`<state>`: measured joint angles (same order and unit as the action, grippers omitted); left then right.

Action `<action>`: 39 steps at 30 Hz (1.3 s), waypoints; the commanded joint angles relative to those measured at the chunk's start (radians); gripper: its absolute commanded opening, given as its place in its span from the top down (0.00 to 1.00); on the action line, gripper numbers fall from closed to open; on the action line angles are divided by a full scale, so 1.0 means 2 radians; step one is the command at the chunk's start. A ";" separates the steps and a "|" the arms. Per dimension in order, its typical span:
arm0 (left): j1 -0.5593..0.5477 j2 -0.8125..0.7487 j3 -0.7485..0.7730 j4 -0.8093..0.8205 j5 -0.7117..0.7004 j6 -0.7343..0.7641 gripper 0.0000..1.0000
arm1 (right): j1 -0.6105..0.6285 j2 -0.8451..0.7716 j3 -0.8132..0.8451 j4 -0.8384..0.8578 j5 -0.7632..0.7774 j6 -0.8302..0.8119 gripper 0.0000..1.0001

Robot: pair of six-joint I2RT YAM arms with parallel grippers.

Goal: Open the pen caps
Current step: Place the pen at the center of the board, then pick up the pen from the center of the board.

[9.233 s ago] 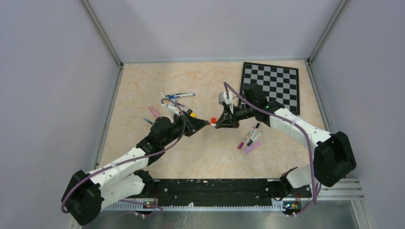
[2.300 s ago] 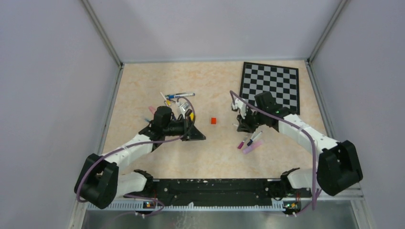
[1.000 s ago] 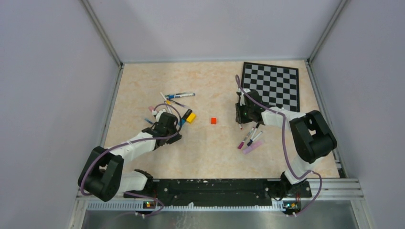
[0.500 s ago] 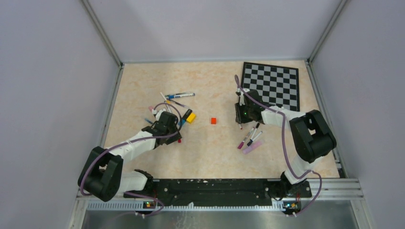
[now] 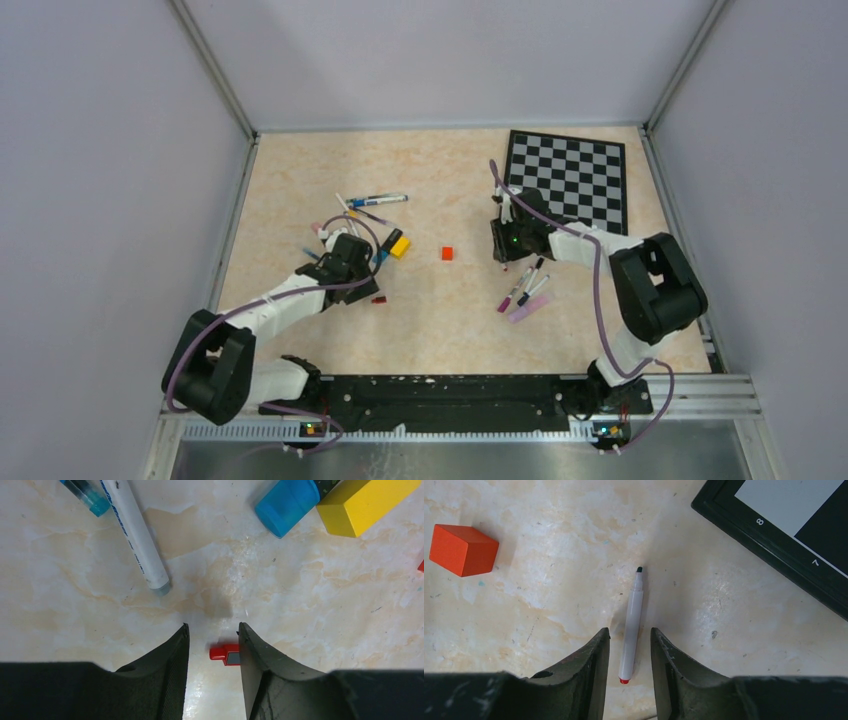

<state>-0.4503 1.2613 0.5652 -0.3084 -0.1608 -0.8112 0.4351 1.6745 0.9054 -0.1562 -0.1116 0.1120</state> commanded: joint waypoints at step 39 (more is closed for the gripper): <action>0.012 -0.247 -0.016 0.106 0.138 0.095 0.01 | -0.157 -0.254 -0.062 -0.148 -0.427 -0.336 0.37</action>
<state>-0.4377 0.7464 0.5522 -0.2504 0.0471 -0.5823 0.1276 1.1568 0.7834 -0.4660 -0.9211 -0.5014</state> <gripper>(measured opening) 0.987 0.633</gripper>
